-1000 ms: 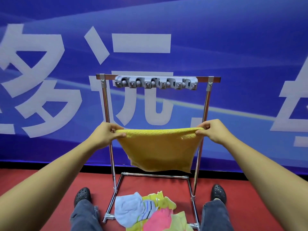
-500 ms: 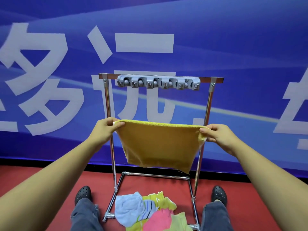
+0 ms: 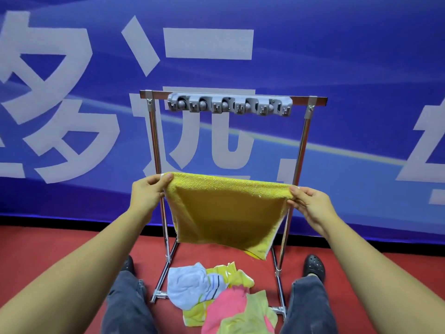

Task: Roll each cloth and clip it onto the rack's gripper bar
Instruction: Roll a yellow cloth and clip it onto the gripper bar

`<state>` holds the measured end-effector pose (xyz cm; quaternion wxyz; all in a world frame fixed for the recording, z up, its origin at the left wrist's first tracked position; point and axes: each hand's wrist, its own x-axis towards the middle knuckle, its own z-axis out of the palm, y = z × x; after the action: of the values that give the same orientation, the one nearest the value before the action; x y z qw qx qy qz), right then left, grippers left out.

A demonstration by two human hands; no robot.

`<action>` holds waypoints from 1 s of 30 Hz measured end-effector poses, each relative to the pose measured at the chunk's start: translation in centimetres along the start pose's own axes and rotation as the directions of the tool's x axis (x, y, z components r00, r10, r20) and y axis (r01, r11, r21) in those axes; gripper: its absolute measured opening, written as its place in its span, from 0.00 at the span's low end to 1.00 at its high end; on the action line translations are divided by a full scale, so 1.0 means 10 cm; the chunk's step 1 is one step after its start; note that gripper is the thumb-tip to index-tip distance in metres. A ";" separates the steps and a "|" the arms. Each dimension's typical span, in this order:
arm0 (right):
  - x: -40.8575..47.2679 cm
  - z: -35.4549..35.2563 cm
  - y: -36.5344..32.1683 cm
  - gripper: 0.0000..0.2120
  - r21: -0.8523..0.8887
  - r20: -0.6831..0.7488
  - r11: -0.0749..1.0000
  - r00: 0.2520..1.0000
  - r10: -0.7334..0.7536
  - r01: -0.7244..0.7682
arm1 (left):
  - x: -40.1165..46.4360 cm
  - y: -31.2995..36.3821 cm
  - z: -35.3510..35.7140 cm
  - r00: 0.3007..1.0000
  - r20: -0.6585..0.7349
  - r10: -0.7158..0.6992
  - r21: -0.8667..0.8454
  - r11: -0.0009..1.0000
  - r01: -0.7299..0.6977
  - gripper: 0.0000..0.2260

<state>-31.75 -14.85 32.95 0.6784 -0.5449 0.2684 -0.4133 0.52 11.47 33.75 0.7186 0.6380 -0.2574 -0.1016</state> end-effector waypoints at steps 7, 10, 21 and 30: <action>-0.27 -0.01 0.84 0.07 -0.044 -0.115 0.982 0.977 0.177 -0.183 | -0.28 -0.78 -0.01 0.987 -0.044 -0.154 -0.023 0.988 0.153 0.04; -0.36 0.09 1.17 0.06 -0.167 -0.230 0.966 0.960 0.158 -0.198 | -0.40 -1.06 0.09 0.952 -0.086 -0.295 -0.077 0.954 0.289 0.06; -0.57 0.56 1.54 0.08 -0.154 -0.276 0.965 0.947 0.165 -0.213 | -0.85 -1.30 0.68 0.903 0.097 -0.418 -0.063 0.903 0.424 0.12; -0.68 0.95 1.30 0.07 -0.123 -0.076 0.984 0.989 0.124 -0.133 | -1.11 -0.94 1.14 0.915 0.207 -0.346 -0.094 0.924 0.370 0.08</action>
<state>-23.99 -3.32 22.40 0.6578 -0.5544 0.3518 -0.3691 -12.89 5.31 22.57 0.7008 0.6133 -0.1949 -0.3076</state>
